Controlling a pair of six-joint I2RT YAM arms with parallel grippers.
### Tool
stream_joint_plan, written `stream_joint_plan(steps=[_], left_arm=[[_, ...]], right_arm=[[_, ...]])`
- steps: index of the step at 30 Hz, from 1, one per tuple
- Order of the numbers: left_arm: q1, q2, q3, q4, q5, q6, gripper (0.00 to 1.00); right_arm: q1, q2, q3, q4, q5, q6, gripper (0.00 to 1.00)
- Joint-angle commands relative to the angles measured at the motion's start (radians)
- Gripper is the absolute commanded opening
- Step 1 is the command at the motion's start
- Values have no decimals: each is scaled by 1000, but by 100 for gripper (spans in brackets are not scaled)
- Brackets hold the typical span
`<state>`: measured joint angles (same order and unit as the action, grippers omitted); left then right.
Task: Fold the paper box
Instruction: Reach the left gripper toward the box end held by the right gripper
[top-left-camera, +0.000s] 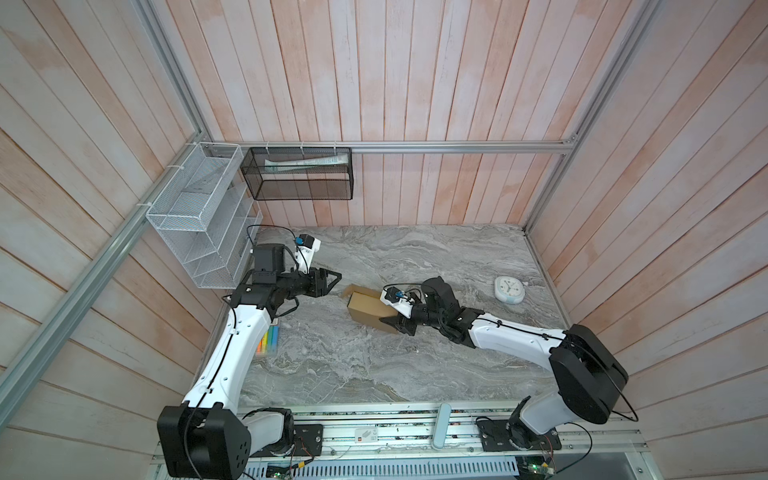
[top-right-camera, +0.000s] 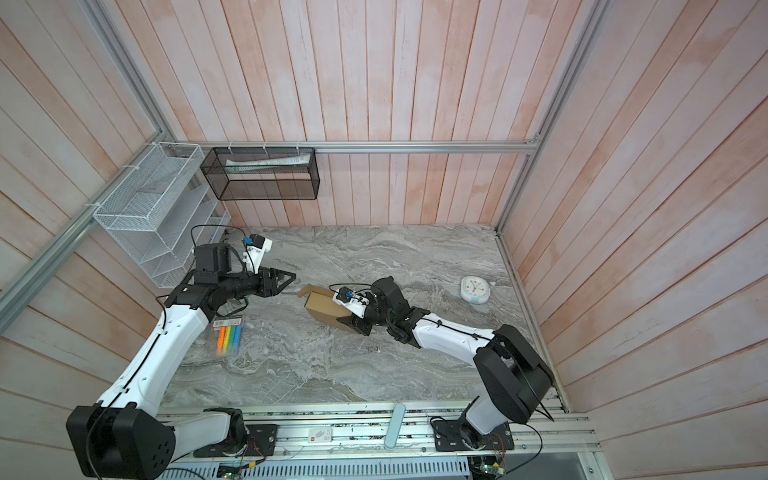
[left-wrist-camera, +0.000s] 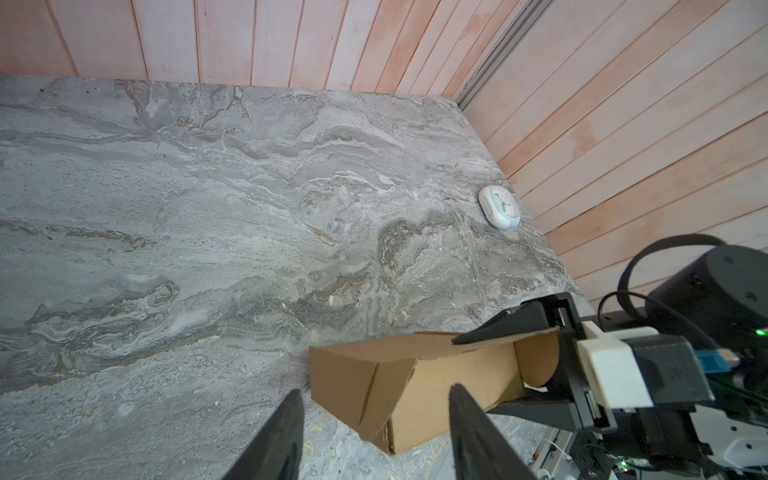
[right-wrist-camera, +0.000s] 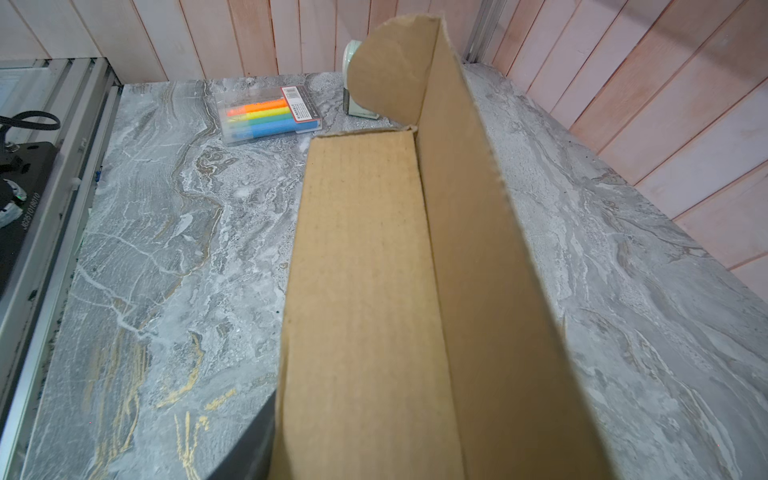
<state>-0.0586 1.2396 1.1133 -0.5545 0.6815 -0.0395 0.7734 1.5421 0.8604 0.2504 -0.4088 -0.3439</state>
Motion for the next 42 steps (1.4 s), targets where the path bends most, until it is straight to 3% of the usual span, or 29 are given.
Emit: stream_joint_plan(steps=[1, 42], left_arm=[[-16, -9, -17, -41, 6, 41, 57], [-135, 61, -52, 4, -91, 67, 55]], right_arm=[[-6, 19, 31, -18, -21, -5, 48], [-8, 28, 37, -33, -9, 2, 47]])
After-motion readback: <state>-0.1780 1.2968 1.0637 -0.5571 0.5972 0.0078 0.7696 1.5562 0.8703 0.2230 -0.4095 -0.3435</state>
